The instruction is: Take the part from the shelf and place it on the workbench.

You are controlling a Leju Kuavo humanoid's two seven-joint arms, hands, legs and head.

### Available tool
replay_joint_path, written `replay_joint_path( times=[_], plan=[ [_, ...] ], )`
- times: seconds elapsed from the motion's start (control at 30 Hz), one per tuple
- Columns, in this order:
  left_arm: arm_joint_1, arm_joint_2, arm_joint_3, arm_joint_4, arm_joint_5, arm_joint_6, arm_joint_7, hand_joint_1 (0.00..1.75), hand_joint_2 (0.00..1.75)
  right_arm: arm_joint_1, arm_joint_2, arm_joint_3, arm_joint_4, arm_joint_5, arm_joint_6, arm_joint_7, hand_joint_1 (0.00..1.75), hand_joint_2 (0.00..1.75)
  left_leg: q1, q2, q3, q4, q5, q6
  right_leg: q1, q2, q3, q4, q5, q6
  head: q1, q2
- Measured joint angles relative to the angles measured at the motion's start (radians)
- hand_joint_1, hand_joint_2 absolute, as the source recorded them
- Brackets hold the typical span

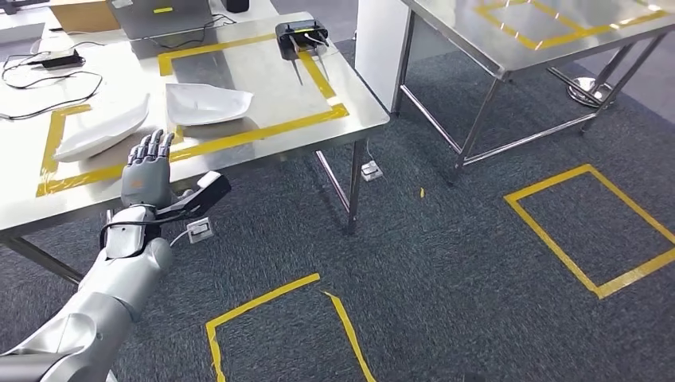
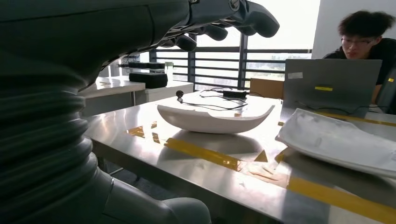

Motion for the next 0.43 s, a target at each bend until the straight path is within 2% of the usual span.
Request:
replay_joint_path(
  times=[0.03,0.07,0.1,0.13,0.2,0.23,0.27,0.3,0.33,0.4,0.43],
  plan=[
    [0.001,0.000,0.002,0.000,0.001,0.000,0.000,0.00,1.75,0.002,0.000,0.000,0.000,0.001,-0.001,0.004,0.00,0.00,0.001,0.001,-0.006,0.000,0.006,0.010,-0.002,0.001,-0.004,0.002,0.000,0.006,0.000,0.000],
    [0.002,0.000,0.003,0.000,0.001,0.000,0.000,0.00,1.75,0.004,0.000,0.000,0.000,0.002,-0.002,0.007,0.00,0.00,0.001,0.002,-0.013,0.000,0.014,0.021,-0.004,0.002,-0.010,0.014,-0.014,0.012,0.001,0.000],
    [0.003,-0.001,0.003,0.000,0.002,0.000,0.001,0.00,1.75,0.006,0.000,0.000,0.000,0.003,-0.002,0.010,0.00,0.00,0.002,0.002,-0.021,-0.001,0.022,0.031,-0.005,0.003,-0.022,0.044,-0.045,0.018,0.001,0.000],
    [0.003,-0.002,0.004,0.001,0.002,0.001,0.001,0.00,1.75,0.007,0.000,0.001,0.000,0.004,-0.001,0.011,0.00,0.00,0.003,0.003,-0.030,-0.002,0.031,0.038,-0.007,0.004,-0.040,0.095,-0.089,0.023,0.002,0.000],
    [0.006,-0.002,0.006,0.001,0.002,0.001,0.001,0.00,1.75,0.007,0.000,0.001,0.000,0.006,0.003,0.010,0.00,0.00,0.001,0.003,-0.054,-0.001,0.050,0.045,-0.006,0.005,-0.078,0.225,-0.171,0.028,0.002,0.000],
    [0.009,-0.002,0.007,0.001,0.002,0.001,0.000,0.00,1.75,0.007,0.000,0.002,0.000,0.007,0.005,0.008,0.00,0.00,-0.001,0.003,-0.066,0.000,0.060,0.045,-0.006,0.005,-0.085,0.271,-0.187,0.028,0.002,0.000],
    [0.012,-0.002,0.008,0.001,0.002,0.001,0.000,0.00,1.75,0.008,0.000,0.002,0.000,0.007,0.007,0.005,0.00,0.00,-0.002,0.003,-0.079,0.000,0.069,0.045,-0.005,0.005,-0.075,0.286,-0.184,0.025,0.002,0.000],
    [0.015,-0.002,0.009,0.001,0.003,0.001,-0.001,0.00,1.75,0.007,0.000,0.002,0.000,0.007,0.009,0.001,0.00,0.00,-0.004,0.003,-0.091,0.000,0.079,0.044,-0.004,0.006,-0.047,0.265,-0.165,0.020,0.002,0.000],
    [0.017,-0.002,0.009,0.000,0.004,0.001,-0.003,0.00,1.75,0.007,0.000,0.002,0.000,0.006,0.011,-0.004,0.00,0.00,-0.006,0.003,-0.103,0.000,0.089,0.043,0.000,0.007,-0.001,0.211,-0.143,0.012,0.002,0.000],
    [0.017,-0.003,0.010,-0.003,0.006,0.001,-0.009,0.00,1.75,0.004,-0.001,0.002,-0.001,0.003,0.015,-0.013,0.00,0.00,-0.007,0.002,-0.118,-0.001,0.108,0.037,0.009,0.008,0.096,0.075,-0.135,-0.007,0.001,0.000],
    [0.017,-0.004,0.011,-0.004,0.006,0.001,-0.010,0.00,1.75,0.003,-0.001,0.002,-0.001,0.002,0.015,-0.015,0.00,0.00,-0.007,0.002,-0.121,-0.001,0.112,0.035,0.012,0.009,0.120,0.039,-0.139,-0.013,0.001,0.000]
  ],
)
